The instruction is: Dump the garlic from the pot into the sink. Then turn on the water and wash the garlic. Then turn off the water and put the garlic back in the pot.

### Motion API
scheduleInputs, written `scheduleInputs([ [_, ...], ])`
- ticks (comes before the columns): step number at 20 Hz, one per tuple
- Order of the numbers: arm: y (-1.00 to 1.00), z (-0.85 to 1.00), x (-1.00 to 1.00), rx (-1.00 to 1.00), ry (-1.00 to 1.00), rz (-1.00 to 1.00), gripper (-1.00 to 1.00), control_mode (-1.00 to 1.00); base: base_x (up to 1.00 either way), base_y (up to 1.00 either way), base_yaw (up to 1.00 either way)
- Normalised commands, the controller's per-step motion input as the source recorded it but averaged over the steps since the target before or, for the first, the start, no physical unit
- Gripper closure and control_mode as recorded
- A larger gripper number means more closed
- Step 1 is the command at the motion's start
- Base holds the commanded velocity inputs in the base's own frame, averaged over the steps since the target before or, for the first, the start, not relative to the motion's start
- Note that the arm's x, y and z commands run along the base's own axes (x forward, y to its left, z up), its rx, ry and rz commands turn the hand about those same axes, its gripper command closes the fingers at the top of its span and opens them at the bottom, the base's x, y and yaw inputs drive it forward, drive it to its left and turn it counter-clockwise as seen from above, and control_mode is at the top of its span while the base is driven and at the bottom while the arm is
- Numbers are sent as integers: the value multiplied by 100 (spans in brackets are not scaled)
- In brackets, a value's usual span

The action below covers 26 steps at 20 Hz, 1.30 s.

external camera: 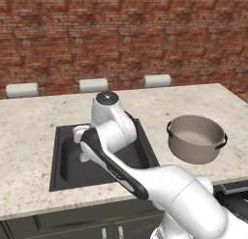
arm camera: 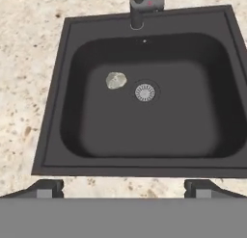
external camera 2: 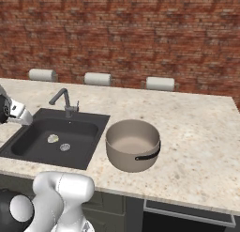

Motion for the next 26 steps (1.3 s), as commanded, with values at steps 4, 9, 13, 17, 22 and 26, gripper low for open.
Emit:
scheduleInputs([
  [4, 32, -24, 56, -25, 0, 0, -100, -100, 0, 0, 0],
  [9, 15, -38, 51, -20, 0, 0, -100, -100, 0, 0, 0],
  [13, 3, -56, 34, -14, 1, 0, -100, -100, 0, 0, 0],
  [17, 1, -72, 22, -4, 0, 0, -100, -100, 0, 0, 0],
  [22, 0, -59, 32, 0, 0, 0, -100, -100, 0, 0, 0],
  [26, 0, -39, 50, 1, 0, 0, -100, -100, 0, 0, 0],
])
